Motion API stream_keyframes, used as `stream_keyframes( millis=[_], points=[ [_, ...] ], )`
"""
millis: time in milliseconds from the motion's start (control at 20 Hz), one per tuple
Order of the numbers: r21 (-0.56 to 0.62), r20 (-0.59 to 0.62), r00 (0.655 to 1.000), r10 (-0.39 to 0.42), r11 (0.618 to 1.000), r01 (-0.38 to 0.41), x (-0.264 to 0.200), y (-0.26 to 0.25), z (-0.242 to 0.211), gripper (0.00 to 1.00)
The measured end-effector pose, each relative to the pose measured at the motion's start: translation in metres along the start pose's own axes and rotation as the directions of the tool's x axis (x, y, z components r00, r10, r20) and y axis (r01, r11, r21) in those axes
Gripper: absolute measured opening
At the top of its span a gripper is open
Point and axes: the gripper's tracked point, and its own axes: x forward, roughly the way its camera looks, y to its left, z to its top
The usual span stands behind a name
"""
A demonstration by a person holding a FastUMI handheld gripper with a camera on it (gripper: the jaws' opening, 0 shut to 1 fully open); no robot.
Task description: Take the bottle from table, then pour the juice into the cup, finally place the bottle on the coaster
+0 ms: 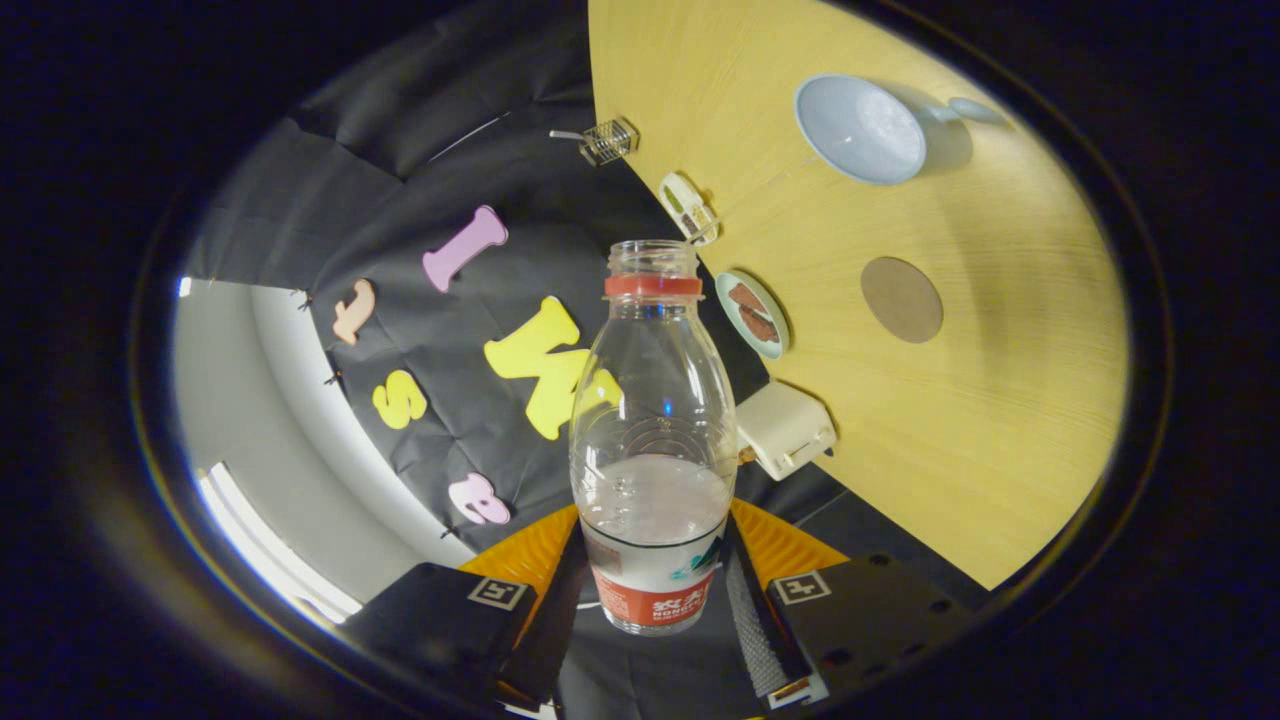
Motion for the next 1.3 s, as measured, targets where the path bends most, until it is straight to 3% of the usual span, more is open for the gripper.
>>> stream_keyframes(
  millis=[150,550,750,1050,1300],
  points=[
    [0.029,0.005,1.0,-0.012,1.0,0.012,-0.001,0.0,0.001,0.74],
    [-0.046,-0.016,1.0,0.007,0.999,-0.007,-0.003,0.009,-0.004,0.74],
    [-0.206,-0.021,0.999,-0.031,0.978,0.026,-0.006,0.001,-0.009,0.74],
    [-0.465,-0.017,0.996,-0.089,0.882,0.071,-0.016,-0.006,-0.013,0.74],
    [-0.685,-0.021,0.992,-0.125,0.724,0.077,-0.025,-0.018,-0.026,0.74]
  ],
)
